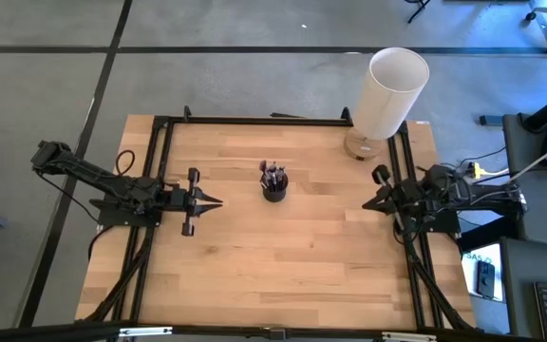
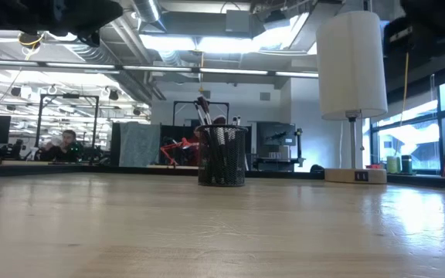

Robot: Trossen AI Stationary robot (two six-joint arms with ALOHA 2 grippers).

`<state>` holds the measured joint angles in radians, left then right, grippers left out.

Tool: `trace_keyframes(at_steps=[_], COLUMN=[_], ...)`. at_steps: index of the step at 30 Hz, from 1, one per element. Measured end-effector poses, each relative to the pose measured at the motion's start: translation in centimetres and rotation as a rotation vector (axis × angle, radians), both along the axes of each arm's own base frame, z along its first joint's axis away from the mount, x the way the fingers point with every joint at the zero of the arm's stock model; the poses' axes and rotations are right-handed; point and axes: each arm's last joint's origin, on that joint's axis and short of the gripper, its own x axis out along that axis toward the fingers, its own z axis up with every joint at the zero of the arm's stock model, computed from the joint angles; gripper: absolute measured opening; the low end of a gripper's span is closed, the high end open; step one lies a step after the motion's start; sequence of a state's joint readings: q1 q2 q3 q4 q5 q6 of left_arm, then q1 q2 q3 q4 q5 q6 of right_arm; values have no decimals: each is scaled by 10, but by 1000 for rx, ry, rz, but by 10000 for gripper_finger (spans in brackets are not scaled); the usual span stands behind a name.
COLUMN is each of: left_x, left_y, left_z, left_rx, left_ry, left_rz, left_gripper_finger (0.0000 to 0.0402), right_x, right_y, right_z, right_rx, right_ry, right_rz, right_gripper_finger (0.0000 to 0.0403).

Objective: Sort items
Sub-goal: Return to Home Position

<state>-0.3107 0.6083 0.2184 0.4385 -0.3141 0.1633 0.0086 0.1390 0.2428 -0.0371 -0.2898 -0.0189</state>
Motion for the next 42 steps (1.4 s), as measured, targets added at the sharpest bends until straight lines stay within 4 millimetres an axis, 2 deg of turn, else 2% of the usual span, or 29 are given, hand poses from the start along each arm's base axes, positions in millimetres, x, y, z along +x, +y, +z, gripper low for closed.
trace_keyframes(at_steps=[2, 5, 11, 16, 26, 37, 42], left_x=[0, 0, 0, 0, 0, 0, -1], left_y=[0, 0, 1, 1, 1, 7, 10], left_z=[0, 0, 1, 1, -2, -3, -2], left_rx=[1, 0, -28, -72, -81, -63, -61], left_ry=[2, 1, -6, -6, 16, 36, 22], left_rz=[0, 5, 7, 3, 10, 43, 0], left_gripper_finger=[29, 29, 29, 29, 29, 29, 29], right_x=[0, -3, -3, 1, 6, 7, 7], right_y=[-1, -2, -2, -2, -2, -1, -1], right_z=[-7, -7, -10, -23, -41, -46, -46], right_rx=[30, 61, 67, 78, 87, 116, 122], right_ry=[-29, -64, -32, 5, -88, -102, -97], right_rz=[-13, -20, -17, -17, -19, 22, 49], right_gripper_finger=[10, 10, 10, 10, 10, 10, 10])
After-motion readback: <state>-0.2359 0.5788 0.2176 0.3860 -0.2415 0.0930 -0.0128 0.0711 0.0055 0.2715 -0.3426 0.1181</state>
